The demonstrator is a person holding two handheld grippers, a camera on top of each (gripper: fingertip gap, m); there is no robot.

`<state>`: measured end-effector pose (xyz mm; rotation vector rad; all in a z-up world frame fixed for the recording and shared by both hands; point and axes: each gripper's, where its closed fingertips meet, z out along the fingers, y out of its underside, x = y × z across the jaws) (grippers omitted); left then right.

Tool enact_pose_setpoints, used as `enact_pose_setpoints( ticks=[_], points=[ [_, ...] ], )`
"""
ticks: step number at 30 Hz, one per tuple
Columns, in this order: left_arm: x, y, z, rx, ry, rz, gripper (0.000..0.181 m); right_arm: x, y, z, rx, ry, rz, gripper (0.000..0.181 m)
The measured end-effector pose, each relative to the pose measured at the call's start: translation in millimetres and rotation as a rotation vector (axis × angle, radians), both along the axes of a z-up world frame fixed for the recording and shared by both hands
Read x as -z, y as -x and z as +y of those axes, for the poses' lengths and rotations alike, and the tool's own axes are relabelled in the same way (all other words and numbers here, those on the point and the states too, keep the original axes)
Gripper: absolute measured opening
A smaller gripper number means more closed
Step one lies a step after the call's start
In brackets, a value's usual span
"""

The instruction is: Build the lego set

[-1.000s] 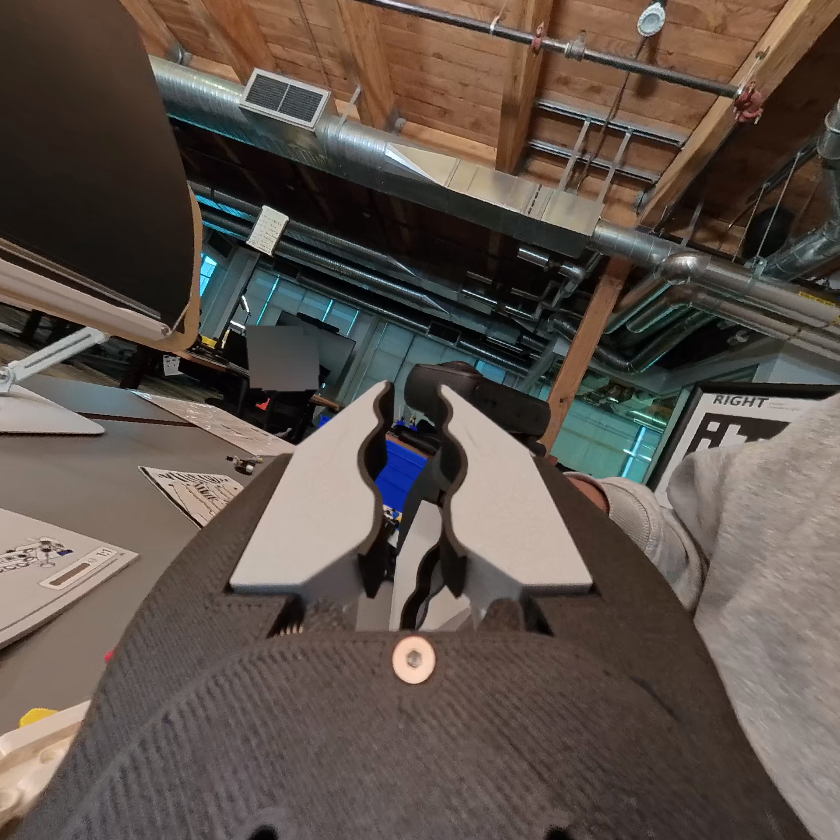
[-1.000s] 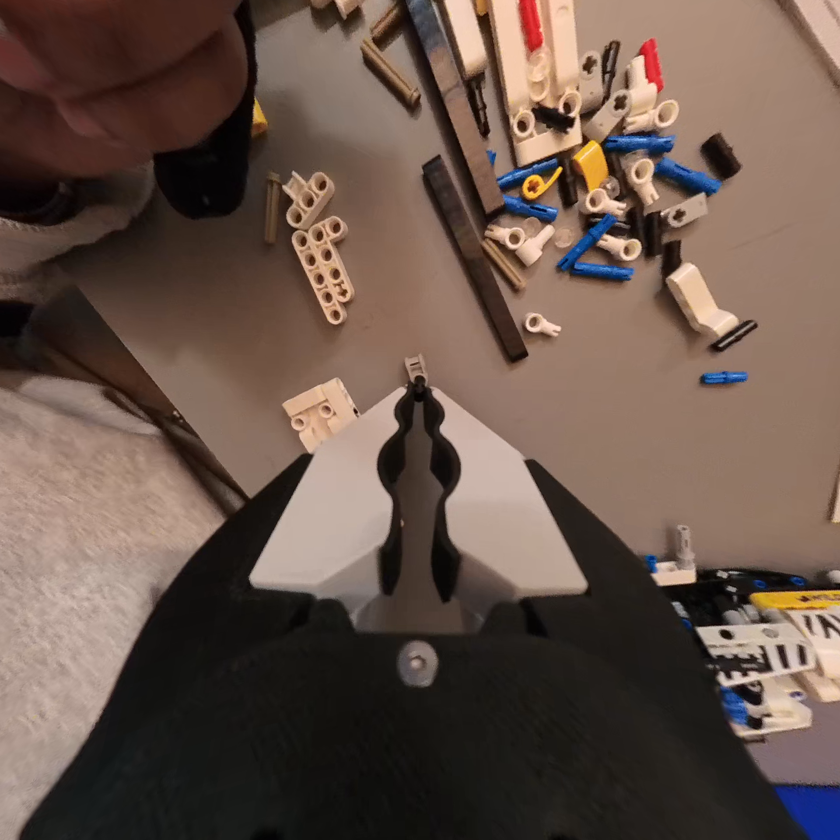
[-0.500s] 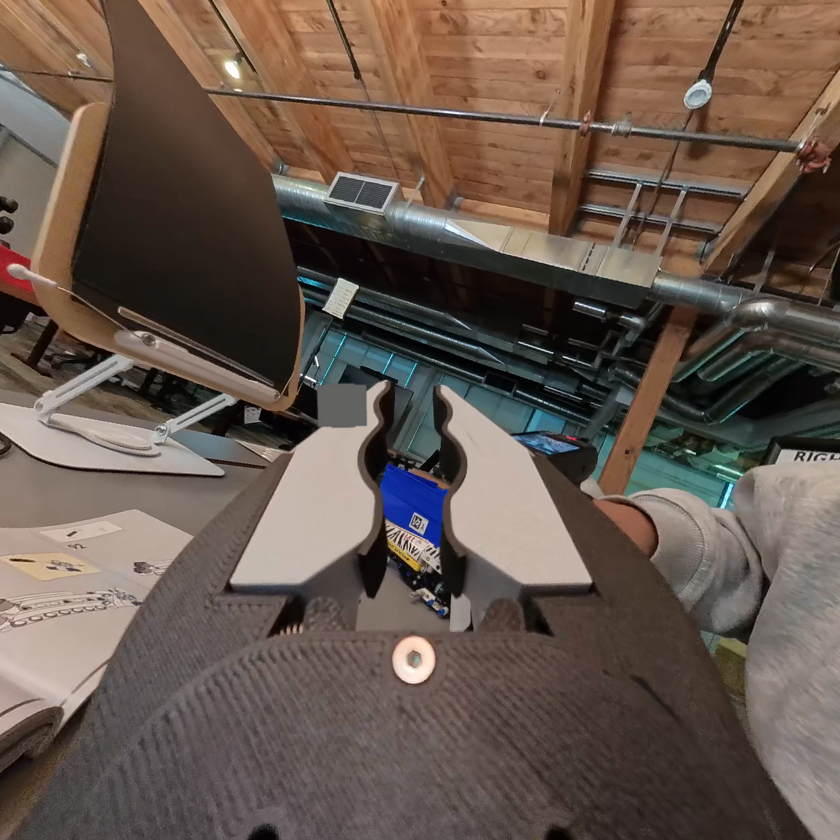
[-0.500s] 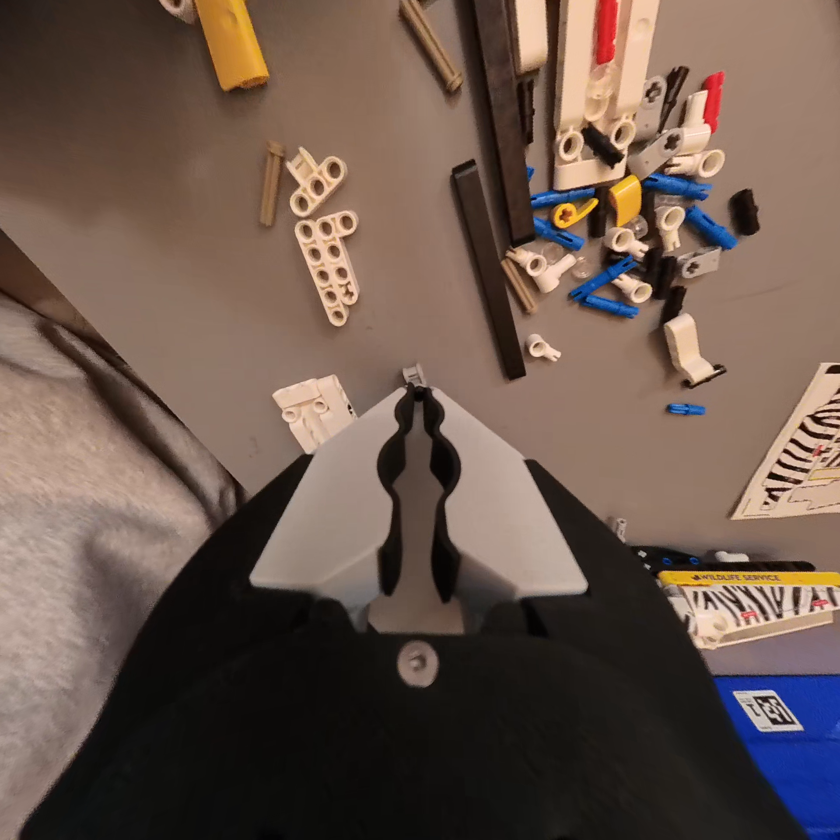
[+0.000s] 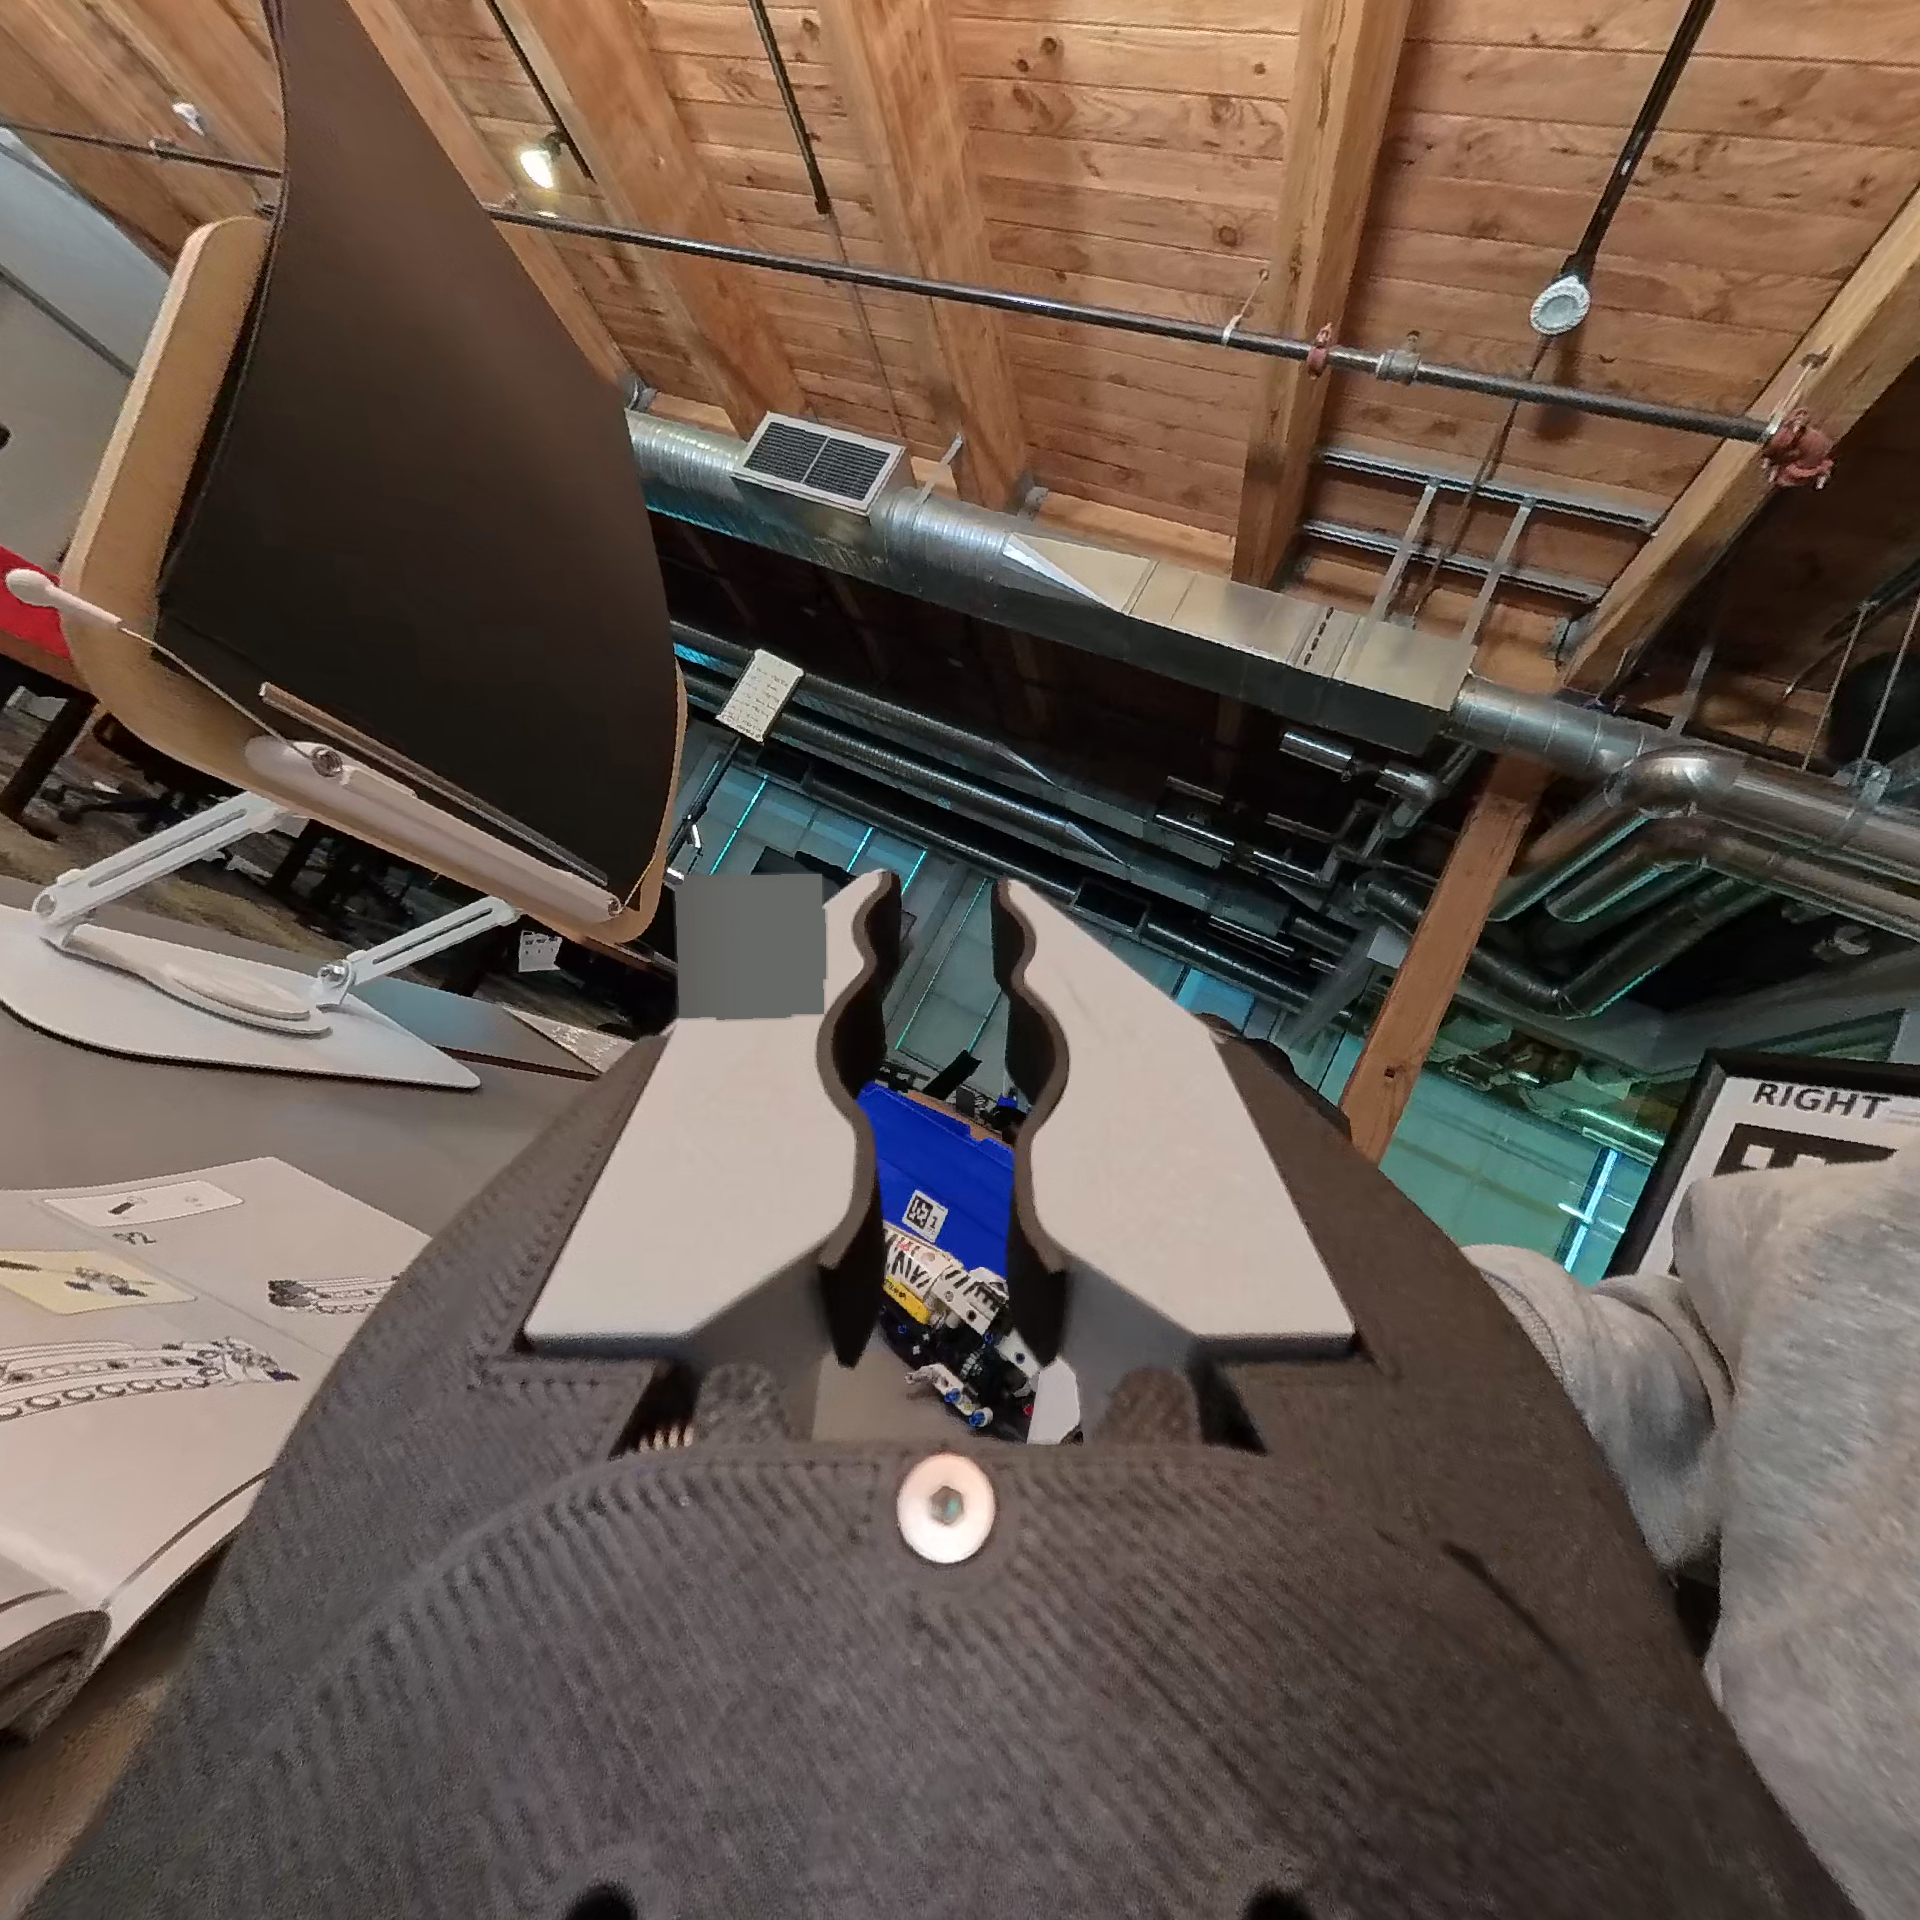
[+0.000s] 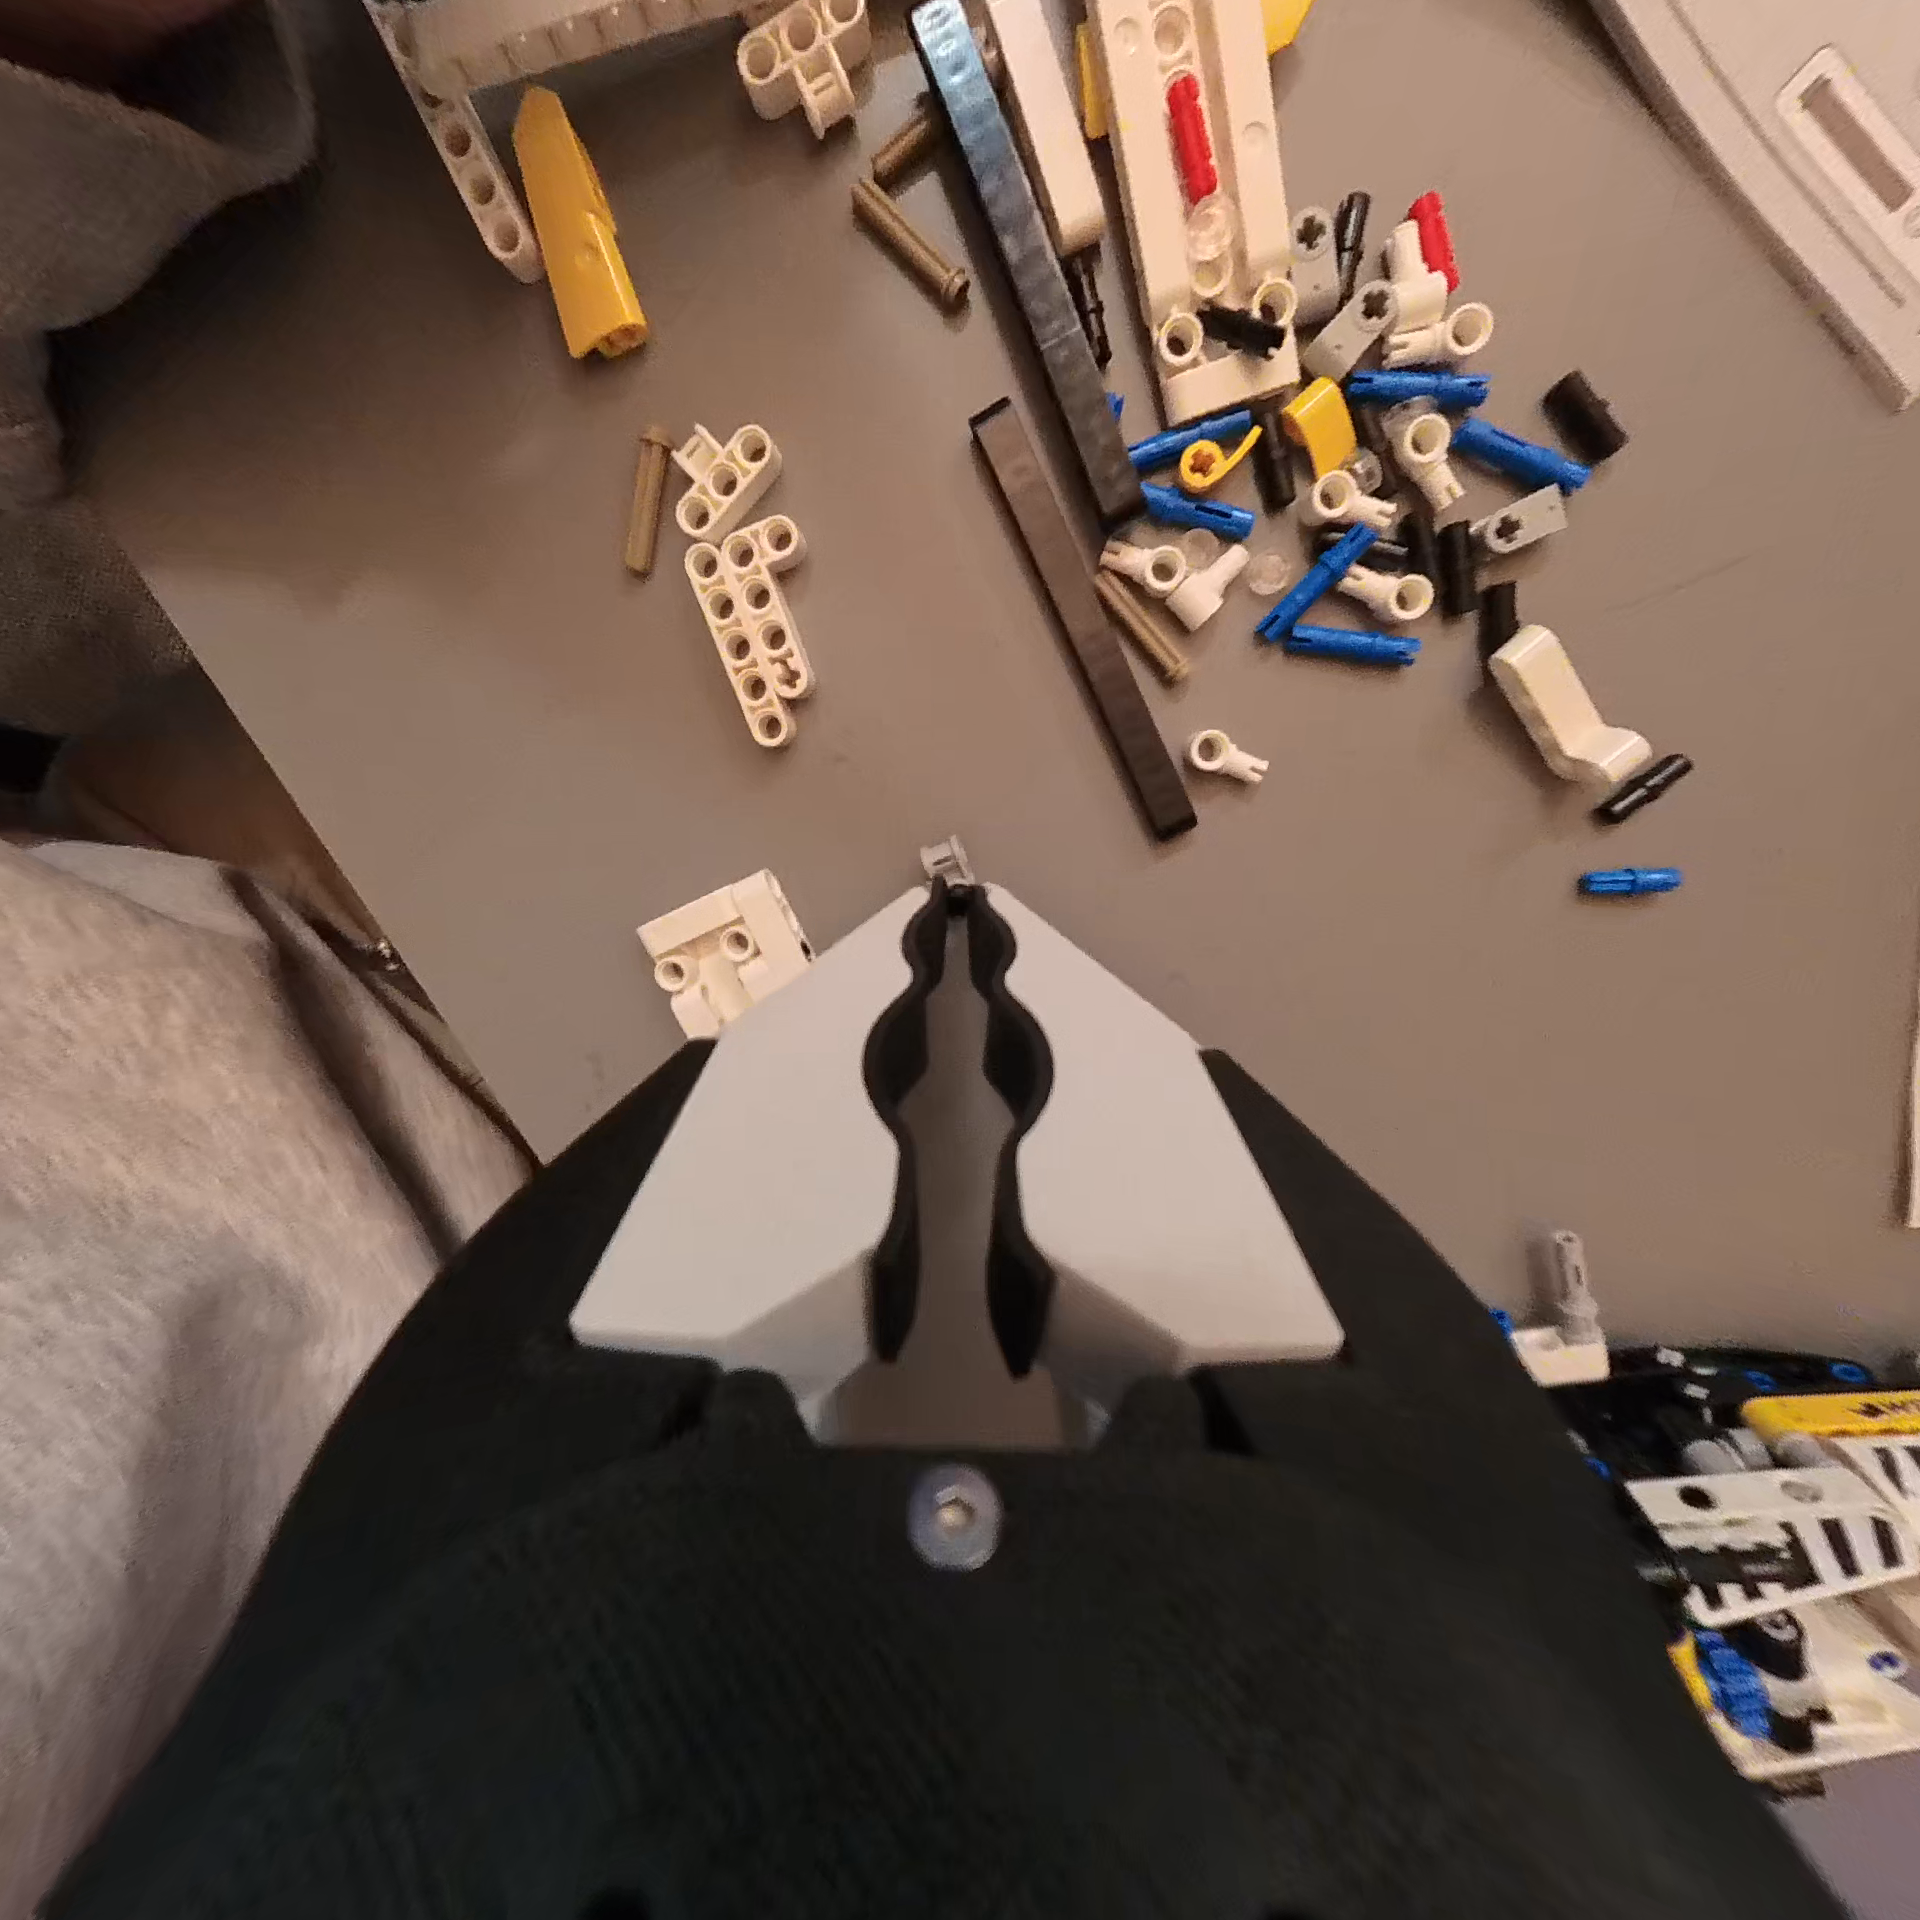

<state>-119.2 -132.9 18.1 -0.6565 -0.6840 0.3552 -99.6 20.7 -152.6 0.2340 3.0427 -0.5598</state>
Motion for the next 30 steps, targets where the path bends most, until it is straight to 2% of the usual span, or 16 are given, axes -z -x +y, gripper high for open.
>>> enact_pose_setpoints(
  ticks=[12, 18, 30],
  points=[
    [2, 1, 1, 0.010, -0.008, -0.008, 0.015, -1, 1, -2, 0.027, 0.075, -0.006, 0.002],
    [2, 2, 17, -0.008, 0.106, -0.004, 0.015, -1, 1, 1, 0.054, 0.095, -0.030, 0.002],
    [4, 3, 20, 0.000, 0.118, -0.013, 0.016, -1, 0, 1, 0.053, 0.093, -0.038, 0.002]
  ],
)
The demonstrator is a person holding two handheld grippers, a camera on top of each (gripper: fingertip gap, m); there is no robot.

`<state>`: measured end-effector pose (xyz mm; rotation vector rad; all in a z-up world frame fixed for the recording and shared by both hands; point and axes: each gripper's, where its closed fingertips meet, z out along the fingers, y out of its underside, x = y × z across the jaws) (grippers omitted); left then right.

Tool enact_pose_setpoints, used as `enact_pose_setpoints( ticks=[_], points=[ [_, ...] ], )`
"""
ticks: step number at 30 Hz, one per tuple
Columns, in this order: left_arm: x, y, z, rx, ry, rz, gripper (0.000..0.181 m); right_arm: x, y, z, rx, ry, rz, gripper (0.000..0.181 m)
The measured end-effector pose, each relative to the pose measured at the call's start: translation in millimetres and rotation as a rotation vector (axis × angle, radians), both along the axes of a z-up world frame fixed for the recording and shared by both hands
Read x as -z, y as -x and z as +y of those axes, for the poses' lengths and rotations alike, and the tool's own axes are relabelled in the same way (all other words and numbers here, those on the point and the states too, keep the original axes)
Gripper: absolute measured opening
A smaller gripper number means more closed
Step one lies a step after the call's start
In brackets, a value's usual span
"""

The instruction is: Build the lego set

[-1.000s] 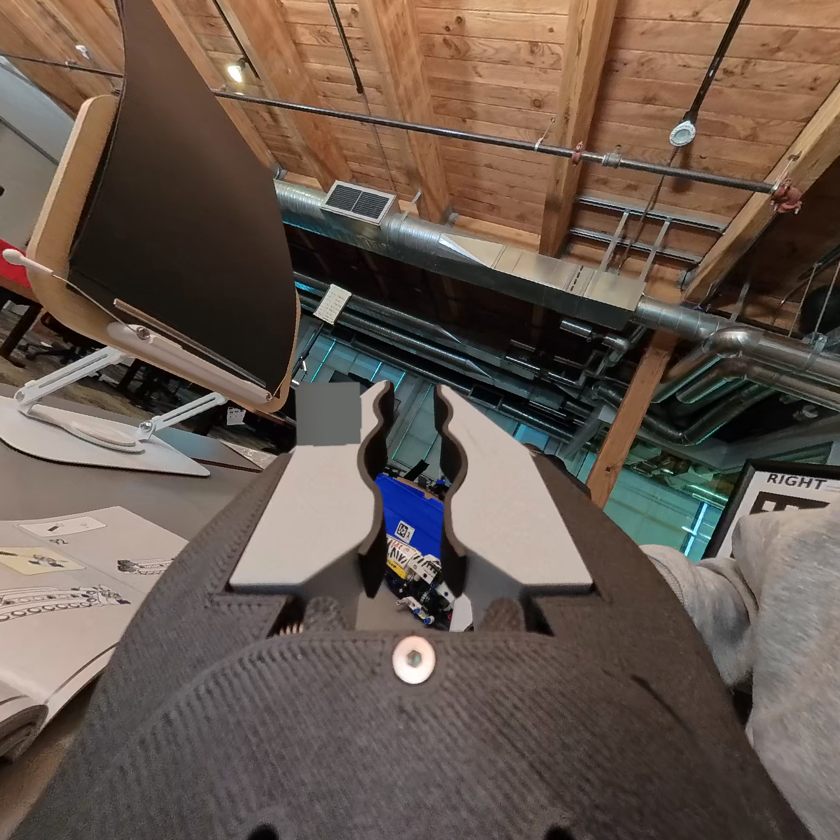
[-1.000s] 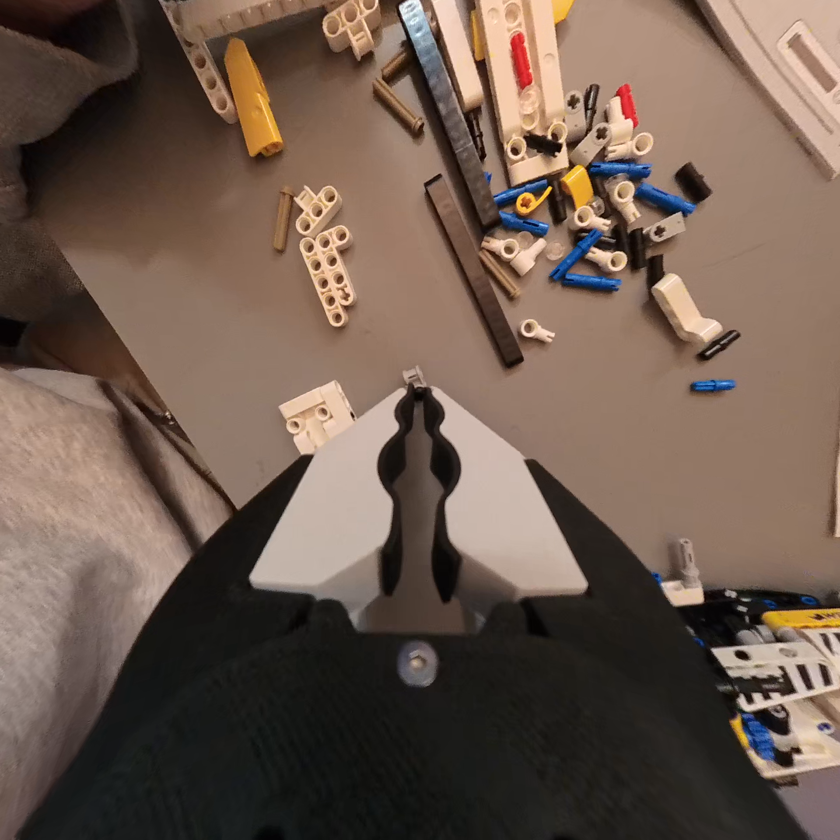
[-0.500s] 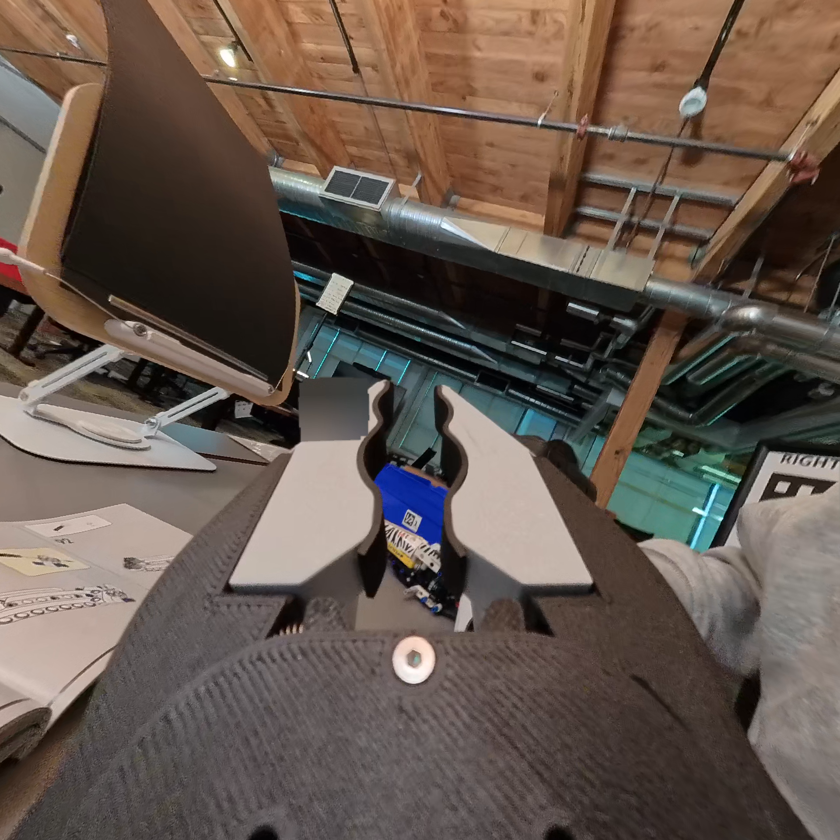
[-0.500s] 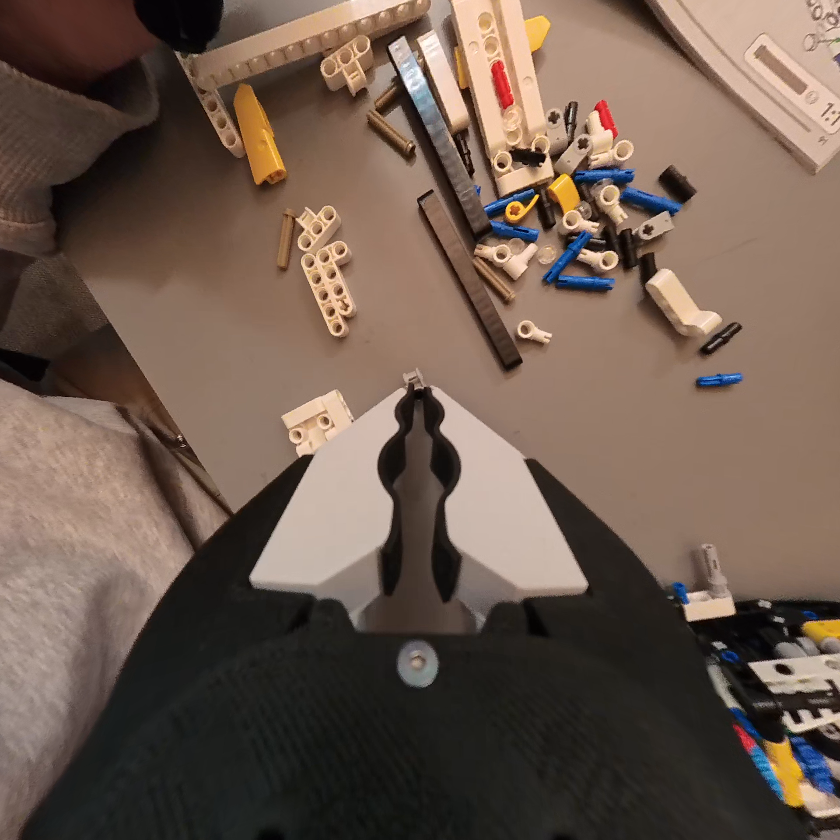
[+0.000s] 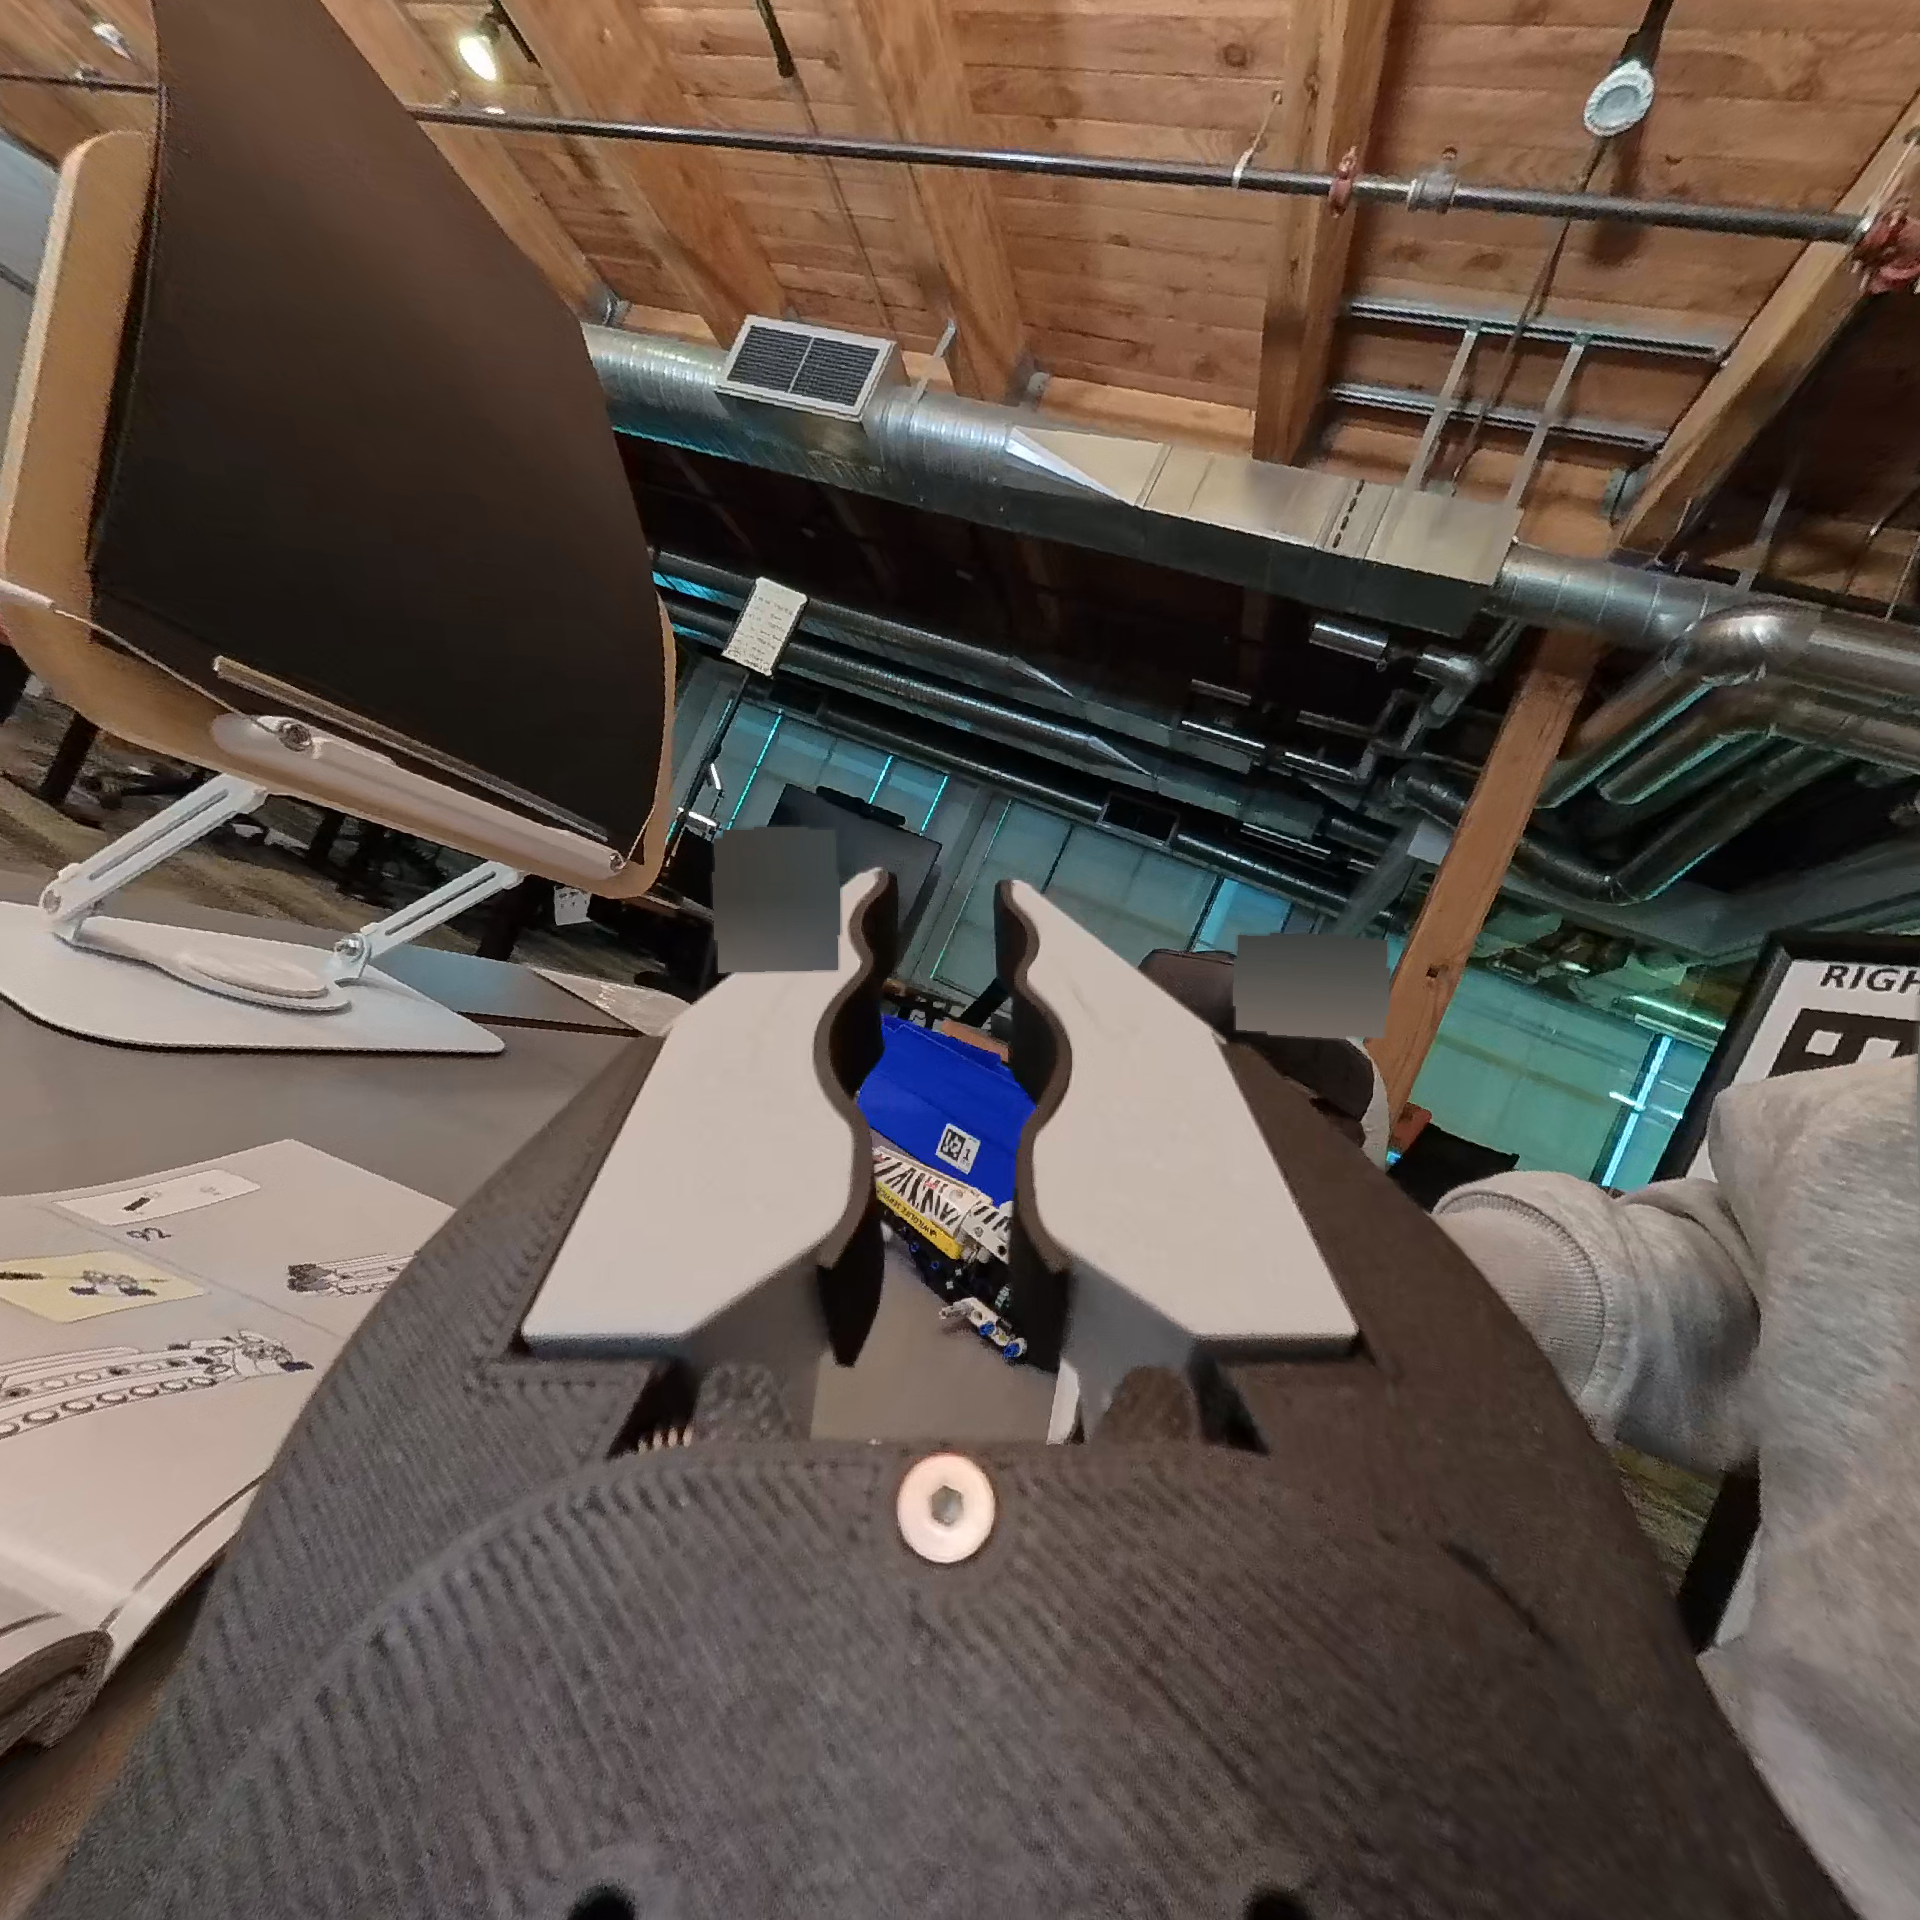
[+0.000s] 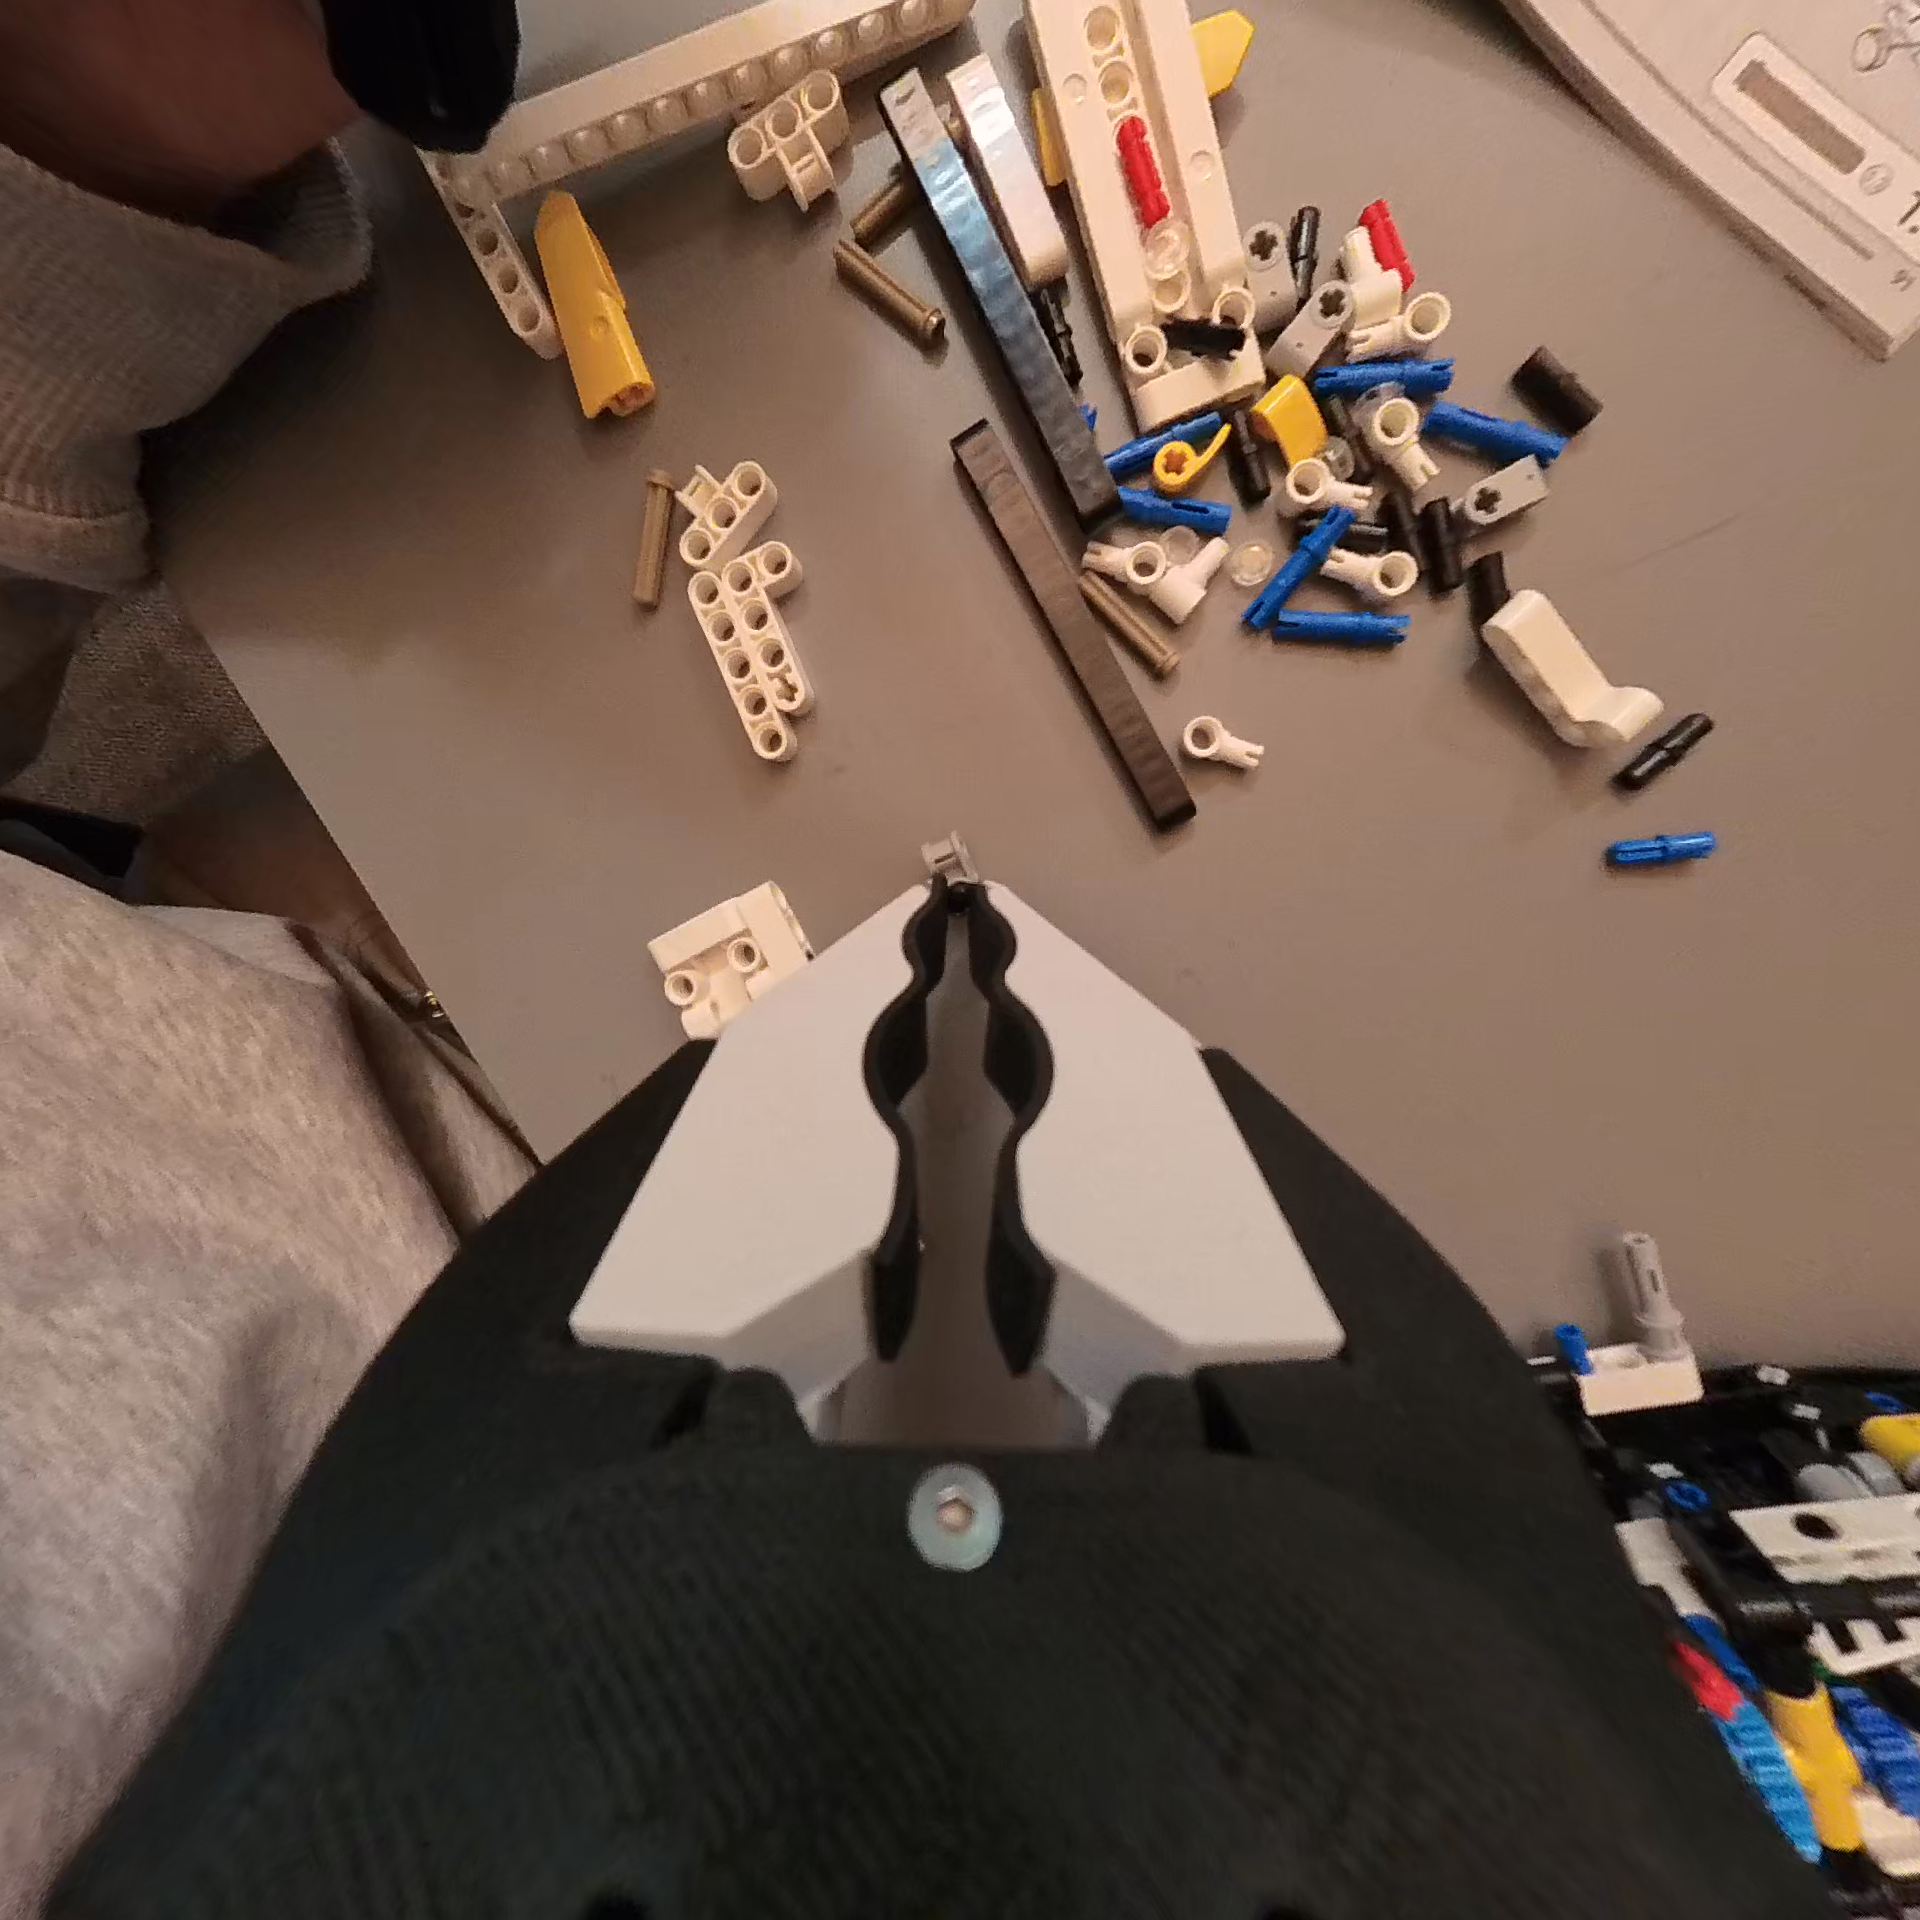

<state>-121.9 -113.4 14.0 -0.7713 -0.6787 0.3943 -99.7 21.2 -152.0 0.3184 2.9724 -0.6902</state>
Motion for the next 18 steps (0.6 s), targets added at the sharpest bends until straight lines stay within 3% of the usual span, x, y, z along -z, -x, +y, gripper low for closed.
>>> enact_pose_setpoints(
  ticks=[18],
  points=[
    [6.2, 5.2, 3.4, 0.030, 0.000, -0.047, 0.016, 0.7, -0.4, -4.1, -0.021, -0.018, 0.003, 0.002]
  ],
)
